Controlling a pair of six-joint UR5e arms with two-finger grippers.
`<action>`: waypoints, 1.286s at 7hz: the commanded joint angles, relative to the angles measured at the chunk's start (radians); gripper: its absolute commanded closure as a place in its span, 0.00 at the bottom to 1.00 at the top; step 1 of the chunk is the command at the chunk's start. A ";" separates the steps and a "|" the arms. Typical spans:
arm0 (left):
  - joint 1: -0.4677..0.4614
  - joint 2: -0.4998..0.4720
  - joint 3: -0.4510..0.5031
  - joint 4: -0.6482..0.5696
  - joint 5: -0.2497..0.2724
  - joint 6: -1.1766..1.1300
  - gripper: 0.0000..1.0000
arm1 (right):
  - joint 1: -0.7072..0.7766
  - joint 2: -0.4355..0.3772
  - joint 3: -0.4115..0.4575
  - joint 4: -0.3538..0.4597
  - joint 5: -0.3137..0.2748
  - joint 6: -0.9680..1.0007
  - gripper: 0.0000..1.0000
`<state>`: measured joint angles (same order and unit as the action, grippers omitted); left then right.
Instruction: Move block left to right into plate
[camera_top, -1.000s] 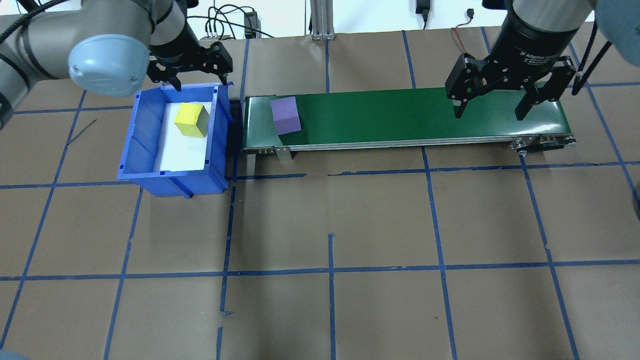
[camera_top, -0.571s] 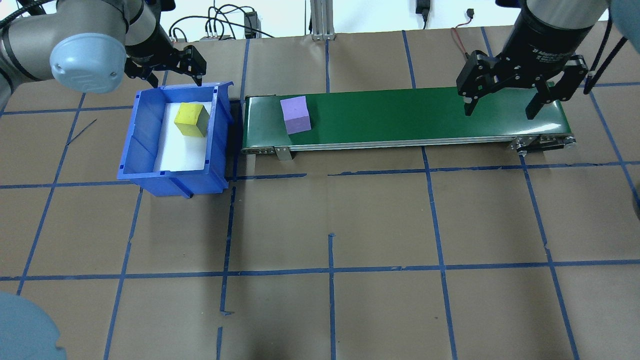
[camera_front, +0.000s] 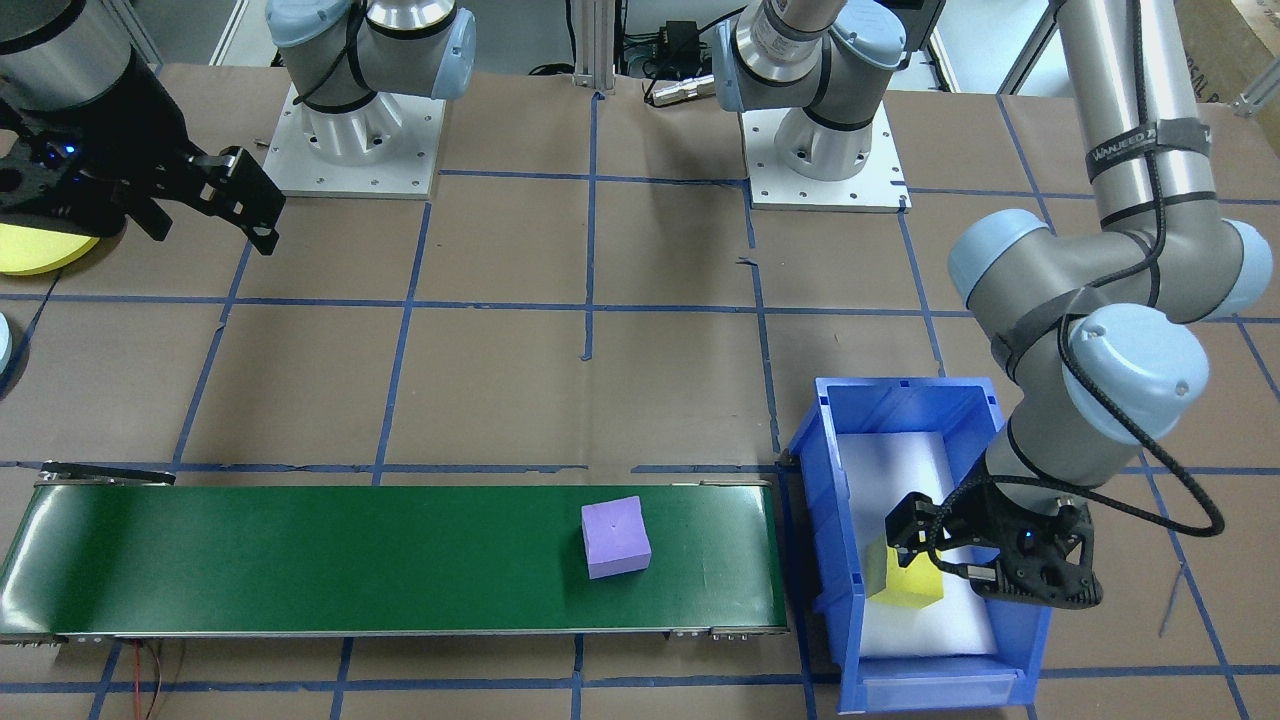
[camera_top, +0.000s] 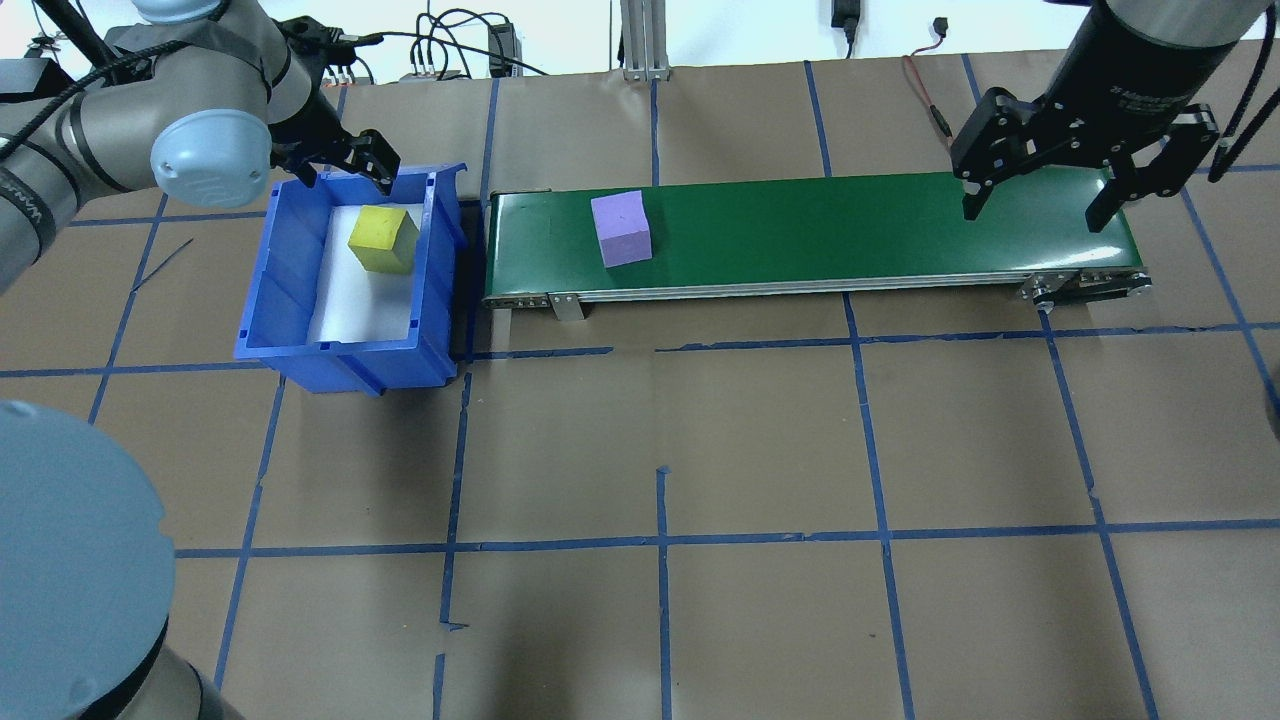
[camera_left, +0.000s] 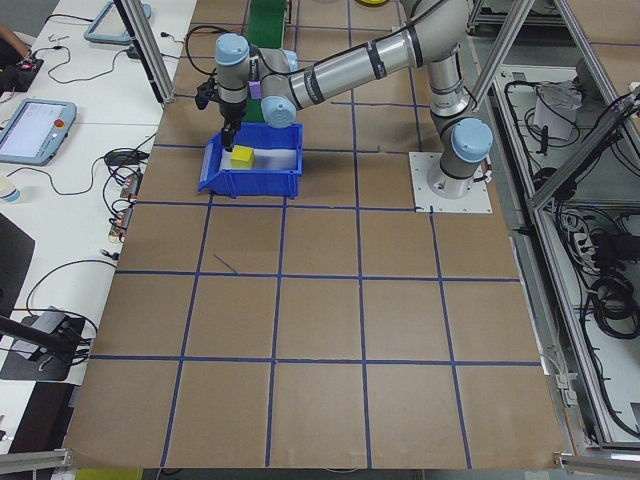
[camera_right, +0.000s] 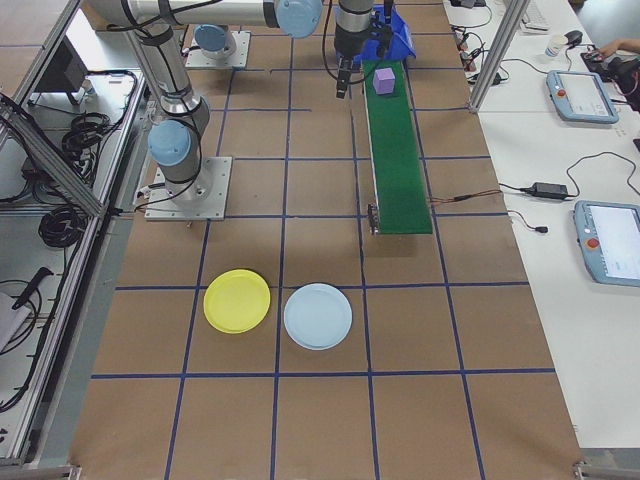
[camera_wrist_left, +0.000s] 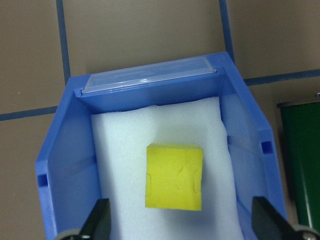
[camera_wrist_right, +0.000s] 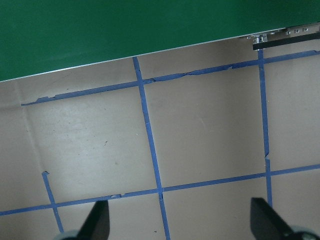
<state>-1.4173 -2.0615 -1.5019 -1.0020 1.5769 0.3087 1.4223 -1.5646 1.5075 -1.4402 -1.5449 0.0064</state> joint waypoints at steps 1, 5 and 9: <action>0.003 -0.061 -0.018 0.006 0.005 0.003 0.00 | -0.080 -0.002 -0.003 0.007 0.011 -0.150 0.00; 0.003 -0.078 -0.046 -0.003 -0.006 -0.002 0.20 | -0.183 0.162 0.003 -0.175 0.012 -0.268 0.00; -0.014 0.155 -0.024 -0.135 -0.009 -0.058 0.67 | -0.194 0.324 0.014 -0.456 0.005 -0.414 0.00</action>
<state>-1.4196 -2.0027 -1.5296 -1.0592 1.5724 0.2813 1.2316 -1.2583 1.5124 -1.8733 -1.5313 -0.3279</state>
